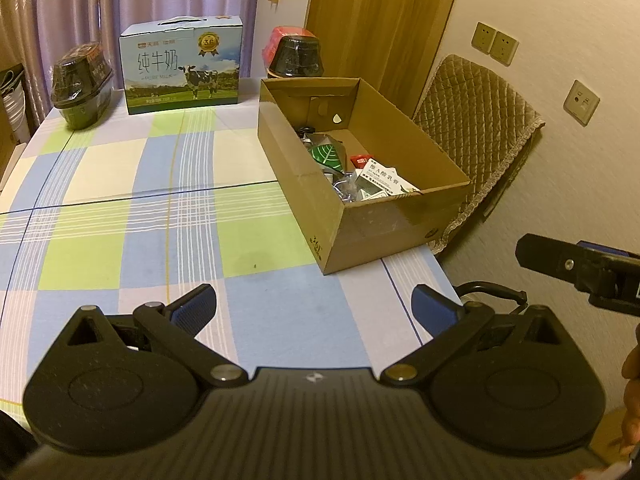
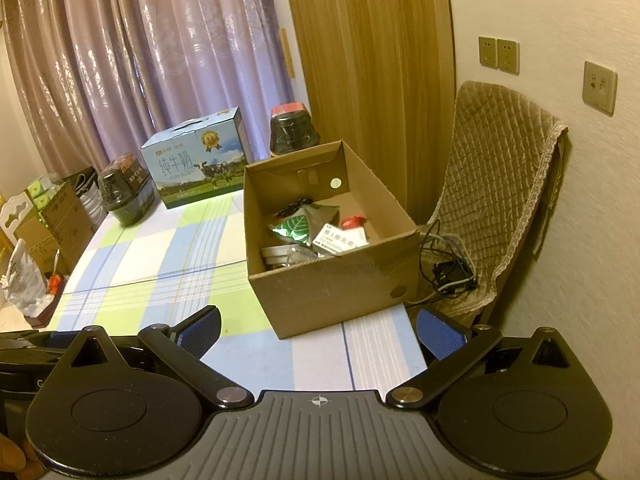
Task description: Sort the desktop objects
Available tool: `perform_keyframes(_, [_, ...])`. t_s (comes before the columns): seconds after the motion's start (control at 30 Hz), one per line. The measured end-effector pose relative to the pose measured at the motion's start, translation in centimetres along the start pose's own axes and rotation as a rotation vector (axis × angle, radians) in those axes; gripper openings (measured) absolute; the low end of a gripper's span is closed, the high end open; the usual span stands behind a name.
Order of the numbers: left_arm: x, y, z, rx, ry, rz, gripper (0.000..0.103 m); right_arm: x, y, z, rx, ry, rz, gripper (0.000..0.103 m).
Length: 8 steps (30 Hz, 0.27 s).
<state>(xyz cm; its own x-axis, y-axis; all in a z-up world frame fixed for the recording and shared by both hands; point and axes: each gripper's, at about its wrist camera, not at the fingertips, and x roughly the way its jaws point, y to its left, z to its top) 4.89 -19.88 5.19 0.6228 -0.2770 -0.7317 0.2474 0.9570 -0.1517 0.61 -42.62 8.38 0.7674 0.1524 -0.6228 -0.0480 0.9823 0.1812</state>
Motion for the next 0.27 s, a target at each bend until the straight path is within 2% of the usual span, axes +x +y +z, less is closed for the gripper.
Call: perform_keyframes(0.27, [-0.31, 0.14, -0.12, -0.001, -0.024, -0.011, 0.102, 0.02, -0.03, 0.03, -0.004, 0.001, 0.000, 0.101])
